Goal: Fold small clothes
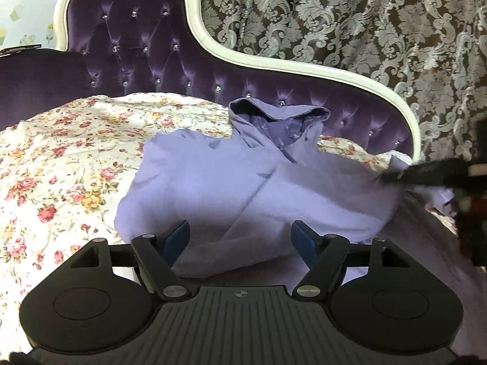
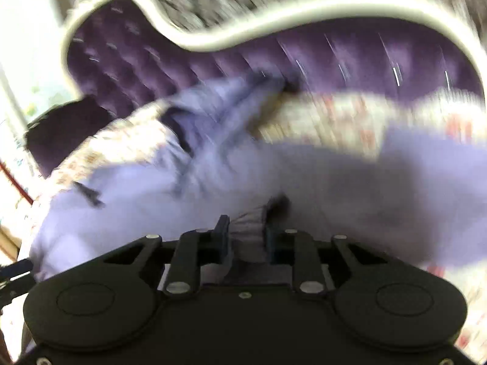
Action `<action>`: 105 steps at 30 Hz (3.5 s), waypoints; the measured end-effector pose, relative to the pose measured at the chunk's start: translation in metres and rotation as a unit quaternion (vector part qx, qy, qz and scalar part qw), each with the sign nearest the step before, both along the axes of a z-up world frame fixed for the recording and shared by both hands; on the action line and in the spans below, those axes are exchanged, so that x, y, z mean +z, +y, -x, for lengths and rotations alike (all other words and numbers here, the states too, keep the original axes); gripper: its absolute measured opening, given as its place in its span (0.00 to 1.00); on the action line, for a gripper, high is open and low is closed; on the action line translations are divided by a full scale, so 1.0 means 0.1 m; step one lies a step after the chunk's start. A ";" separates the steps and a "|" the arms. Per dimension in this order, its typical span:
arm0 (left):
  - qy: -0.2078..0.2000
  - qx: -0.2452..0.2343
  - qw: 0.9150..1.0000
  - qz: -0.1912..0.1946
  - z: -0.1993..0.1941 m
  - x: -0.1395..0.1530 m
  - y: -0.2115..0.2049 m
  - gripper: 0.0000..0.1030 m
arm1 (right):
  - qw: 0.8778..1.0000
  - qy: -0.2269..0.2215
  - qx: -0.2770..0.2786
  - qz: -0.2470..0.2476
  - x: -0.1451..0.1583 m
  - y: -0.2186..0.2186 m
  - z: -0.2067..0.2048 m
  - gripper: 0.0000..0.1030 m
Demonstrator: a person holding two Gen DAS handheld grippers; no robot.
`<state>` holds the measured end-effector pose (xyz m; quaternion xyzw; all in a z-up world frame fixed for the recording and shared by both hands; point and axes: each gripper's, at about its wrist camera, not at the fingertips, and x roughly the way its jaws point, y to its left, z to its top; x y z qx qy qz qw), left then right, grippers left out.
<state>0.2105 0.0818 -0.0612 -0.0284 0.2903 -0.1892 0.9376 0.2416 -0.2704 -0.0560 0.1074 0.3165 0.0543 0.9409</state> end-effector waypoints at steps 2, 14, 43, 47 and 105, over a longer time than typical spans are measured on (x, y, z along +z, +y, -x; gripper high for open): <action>-0.002 0.007 1.000 0.001 -0.02 0.03 -0.01 0.70 | 0.998 -0.064 -0.004 0.018 0.28 0.02 0.18 0.32; 0.018 0.034 0.999 -0.017 -0.24 -0.08 -0.12 0.71 | 0.990 0.071 -0.033 0.115 -0.19 -0.20 0.35 0.46; 0.006 0.039 0.998 0.046 -0.13 -0.17 0.18 0.75 | 0.925 -0.020 0.351 0.142 0.06 2.55 -1.15 0.49; 0.010 0.037 0.998 0.044 -0.11 -0.20 0.20 0.75 | 0.919 0.001 0.360 0.161 -0.06 2.70 -1.30 0.37; 0.001 0.035 0.999 0.008 -0.09 0.23 -0.20 0.83 | 0.998 0.070 0.007 -0.008 -0.37 -0.19 0.46 0.72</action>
